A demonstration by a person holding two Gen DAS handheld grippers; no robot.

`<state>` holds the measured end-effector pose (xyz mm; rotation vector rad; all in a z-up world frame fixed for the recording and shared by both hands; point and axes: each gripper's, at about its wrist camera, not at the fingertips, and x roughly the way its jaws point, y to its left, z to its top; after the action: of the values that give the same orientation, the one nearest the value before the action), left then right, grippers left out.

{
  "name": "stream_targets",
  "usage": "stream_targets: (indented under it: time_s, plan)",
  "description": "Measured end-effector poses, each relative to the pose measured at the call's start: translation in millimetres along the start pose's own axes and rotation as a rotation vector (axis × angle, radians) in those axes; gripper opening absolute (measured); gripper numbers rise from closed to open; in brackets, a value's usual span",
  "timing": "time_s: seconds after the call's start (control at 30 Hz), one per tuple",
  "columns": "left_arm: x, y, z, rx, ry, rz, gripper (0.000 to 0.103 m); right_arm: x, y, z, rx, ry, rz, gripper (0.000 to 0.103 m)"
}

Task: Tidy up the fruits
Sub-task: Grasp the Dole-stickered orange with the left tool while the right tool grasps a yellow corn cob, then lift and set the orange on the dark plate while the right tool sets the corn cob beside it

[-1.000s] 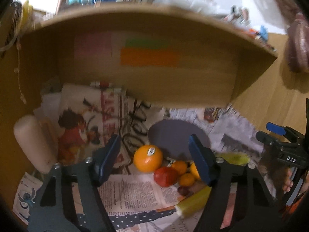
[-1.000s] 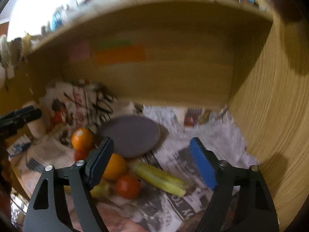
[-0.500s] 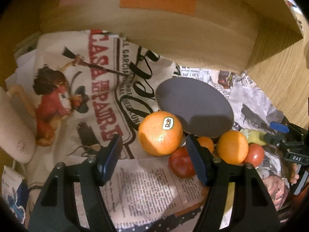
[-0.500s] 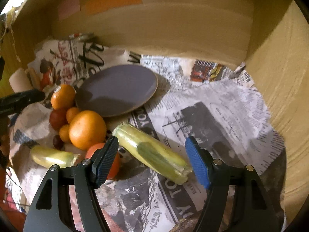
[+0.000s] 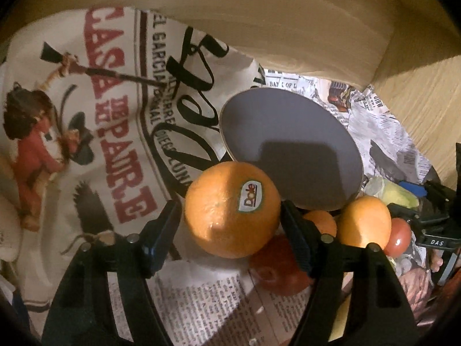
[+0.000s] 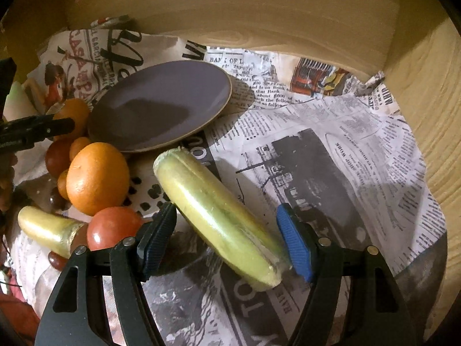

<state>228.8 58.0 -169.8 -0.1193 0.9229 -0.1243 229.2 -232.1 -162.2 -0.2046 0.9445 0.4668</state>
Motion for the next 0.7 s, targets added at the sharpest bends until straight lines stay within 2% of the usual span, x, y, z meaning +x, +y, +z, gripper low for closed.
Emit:
stream_targets:
  time_s: [0.07, 0.2, 0.23, 0.7]
  plan:
    - [4, 0, 0, 0.0, 0.007, -0.001, 0.071, 3, -1, 2, 0.009, 0.007, -0.005, 0.058]
    - [9, 1, 0, -0.001, 0.021, -0.014, 0.069, 6, -9, 4, 0.048, 0.017, 0.0, 0.036]
    - [9, 1, 0, -0.002, 0.017, -0.014, 0.069, 7, -12, 4, 0.061, 0.023, 0.004, 0.033]
    - [-1, 5, -2, -0.018, -0.031, -0.026, 0.068, 26, -14, 26, 0.074, 0.074, 0.01, 0.034]
